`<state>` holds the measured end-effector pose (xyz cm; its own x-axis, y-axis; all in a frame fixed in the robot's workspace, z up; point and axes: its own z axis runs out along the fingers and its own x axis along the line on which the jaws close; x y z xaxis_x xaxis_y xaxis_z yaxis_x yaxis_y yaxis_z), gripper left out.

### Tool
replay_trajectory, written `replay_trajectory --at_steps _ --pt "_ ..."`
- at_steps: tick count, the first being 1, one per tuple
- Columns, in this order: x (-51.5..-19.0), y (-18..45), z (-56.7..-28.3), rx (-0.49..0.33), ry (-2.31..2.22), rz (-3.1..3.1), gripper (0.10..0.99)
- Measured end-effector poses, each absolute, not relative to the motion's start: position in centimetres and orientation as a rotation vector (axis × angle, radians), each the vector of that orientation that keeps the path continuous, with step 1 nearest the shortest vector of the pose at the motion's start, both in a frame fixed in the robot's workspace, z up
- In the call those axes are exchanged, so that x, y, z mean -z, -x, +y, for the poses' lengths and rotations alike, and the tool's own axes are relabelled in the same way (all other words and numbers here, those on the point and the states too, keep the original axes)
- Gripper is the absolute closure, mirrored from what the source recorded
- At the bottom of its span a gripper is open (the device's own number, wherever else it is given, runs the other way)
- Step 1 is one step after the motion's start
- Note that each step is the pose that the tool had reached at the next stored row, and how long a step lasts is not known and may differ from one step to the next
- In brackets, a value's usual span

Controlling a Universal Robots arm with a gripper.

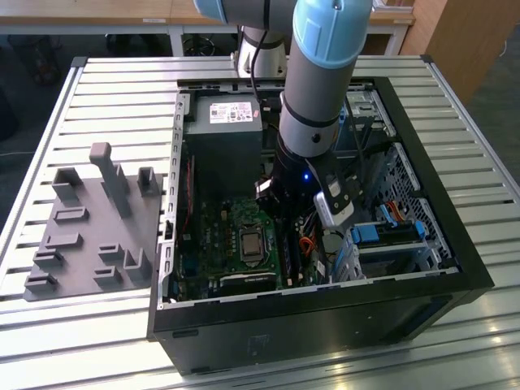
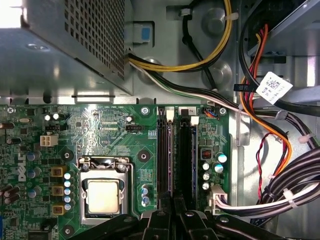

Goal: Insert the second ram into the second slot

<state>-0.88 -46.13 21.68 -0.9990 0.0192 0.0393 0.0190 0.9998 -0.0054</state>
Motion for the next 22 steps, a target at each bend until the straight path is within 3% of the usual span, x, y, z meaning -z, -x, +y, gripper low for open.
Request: replay_trajectory --at_steps 10,12,13,22 --pt "-21.50 0.87 -46.12 -0.008 0.030 -3.102 0.949" --pt "-21.50 0.87 -46.12 -0.008 0.030 -3.102 0.941" --pt "-21.50 0.87 -46.12 -0.008 0.030 -3.102 0.878" --pt "-22.39 0.87 -46.12 -0.009 0.030 -3.102 0.878"
